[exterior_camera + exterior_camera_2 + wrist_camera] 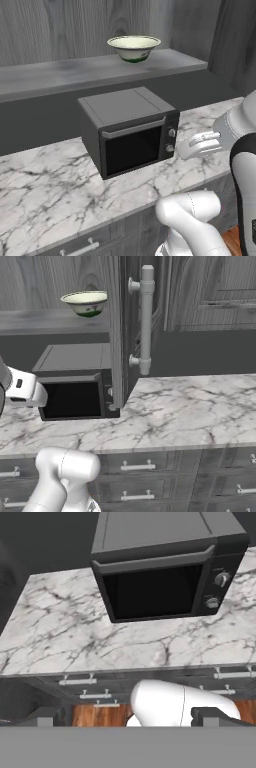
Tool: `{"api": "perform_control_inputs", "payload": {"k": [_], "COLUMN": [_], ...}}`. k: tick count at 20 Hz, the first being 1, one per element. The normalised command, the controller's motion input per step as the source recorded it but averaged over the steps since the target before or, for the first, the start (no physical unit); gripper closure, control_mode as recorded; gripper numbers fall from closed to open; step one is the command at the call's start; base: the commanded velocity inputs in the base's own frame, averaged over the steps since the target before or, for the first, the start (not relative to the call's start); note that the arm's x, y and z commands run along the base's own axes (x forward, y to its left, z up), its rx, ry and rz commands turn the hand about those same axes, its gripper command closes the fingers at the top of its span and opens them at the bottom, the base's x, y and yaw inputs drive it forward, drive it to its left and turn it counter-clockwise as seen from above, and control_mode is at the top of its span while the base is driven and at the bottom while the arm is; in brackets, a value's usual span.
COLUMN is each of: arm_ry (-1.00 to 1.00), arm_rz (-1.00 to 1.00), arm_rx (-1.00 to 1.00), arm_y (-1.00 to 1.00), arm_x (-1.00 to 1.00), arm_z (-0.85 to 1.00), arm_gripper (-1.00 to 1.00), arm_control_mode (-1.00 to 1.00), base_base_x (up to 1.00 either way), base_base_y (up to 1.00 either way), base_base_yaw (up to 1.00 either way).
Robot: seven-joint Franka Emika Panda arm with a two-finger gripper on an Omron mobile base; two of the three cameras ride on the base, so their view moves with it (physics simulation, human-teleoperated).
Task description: Move the bowls from the cabinet to the plates on the dining table.
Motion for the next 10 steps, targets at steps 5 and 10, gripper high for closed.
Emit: {"api": "perform_control_inputs", "payload": {"k": [5, 10], "arm_ry": [-0.08, -0.23], "arm_rz": [0.0, 0.0], "arm_rx": [0.0, 0.0], "arm_y": [0.28, 0.06], "arm_x": [0.03, -0.03], "arm_z": [0.08, 0.32], "arm_gripper": [-1.0, -1.0], "arm_control_mode": [-1.0, -1.0], "base_base_x": [0.0, 0.0], "base_base_y": [0.0, 0.0], "base_base_yaw": [0.0, 0.0]}}
